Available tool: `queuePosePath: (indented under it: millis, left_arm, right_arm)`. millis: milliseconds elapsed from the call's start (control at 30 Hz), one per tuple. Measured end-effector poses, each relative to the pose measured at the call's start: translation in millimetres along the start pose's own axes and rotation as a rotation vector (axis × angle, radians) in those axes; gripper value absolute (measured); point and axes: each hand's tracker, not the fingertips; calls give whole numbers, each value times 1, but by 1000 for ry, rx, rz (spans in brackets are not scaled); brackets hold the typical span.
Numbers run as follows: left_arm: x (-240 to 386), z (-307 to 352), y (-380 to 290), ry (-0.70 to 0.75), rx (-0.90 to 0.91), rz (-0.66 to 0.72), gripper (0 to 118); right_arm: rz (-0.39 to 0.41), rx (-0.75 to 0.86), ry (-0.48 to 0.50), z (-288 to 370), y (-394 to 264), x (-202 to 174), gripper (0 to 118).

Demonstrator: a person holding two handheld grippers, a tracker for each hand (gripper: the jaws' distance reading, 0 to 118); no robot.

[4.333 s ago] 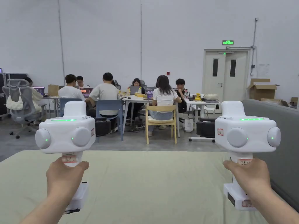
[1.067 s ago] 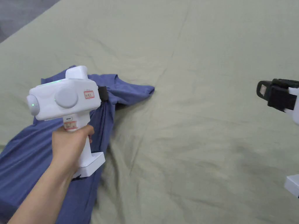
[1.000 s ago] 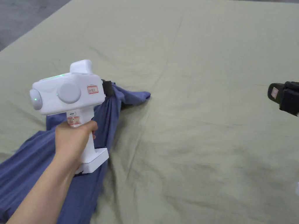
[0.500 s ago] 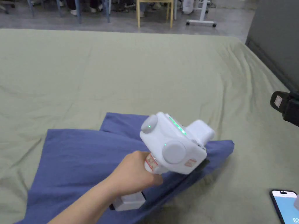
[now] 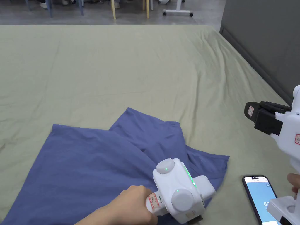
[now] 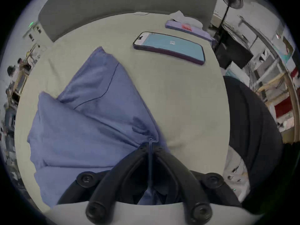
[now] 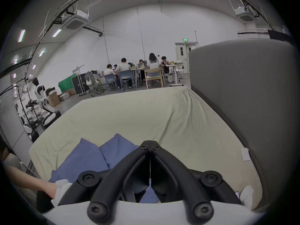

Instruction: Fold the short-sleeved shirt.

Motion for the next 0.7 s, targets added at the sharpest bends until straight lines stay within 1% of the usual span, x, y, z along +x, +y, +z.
queuePosePath:
  millis: [33,67,133,167,233,267,300,333,367,400,433,500,567,633,700]
  left_arm:
    - [-5,6,-5,-24,23,71,10]
    - [-9,14,-10,-53,46,159,21]
    - [-22,43,-34,-93,137,334,67]
    - [-26,61,-49,-99,186,396,80]
    - [-32,113,-95,-22,308,530,81]
    - [-33,134,-116,30,352,570,81]
    - [-33,157,-142,109,398,626,81]
    - [-31,182,-172,207,452,709,80]
    - [-29,200,-194,260,525,753,65]
    - [-27,215,-215,321,569,778,0]
    - [-22,223,-233,448,581,878,0]
    - [-20,234,-255,478,545,897,0]
    - [-18,239,-266,589,546,932,0]
    - [-30,252,-269,629,558,969,0]
    - [-53,253,-263,630,548,961,0]
  right_arm:
    - [-2,-1,7,-1,0,-3,3]
    - [-7,-3,16,-2,0,-5,3]
    - [-10,-5,39,-1,-1,-11,3]
    - [-8,-5,46,0,-1,-13,3]
    - [6,-20,60,-1,-3,-20,3]
    - [9,-22,61,-1,-5,-23,3]
    - [11,-25,64,-1,-8,-27,3]
    - [8,-34,68,-1,-12,-31,3]
    - [5,-44,70,-2,-16,-34,3]
    - [5,-59,67,-2,-21,-39,3]
    - [5,-66,67,-3,-29,-43,3]
    - [10,-79,67,-4,-40,-51,3]
    - [16,-102,63,-7,-49,-58,3]
    - [2,-129,82,-9,-55,-61,3]
    - [-1,-144,84,-10,-58,-64,3]
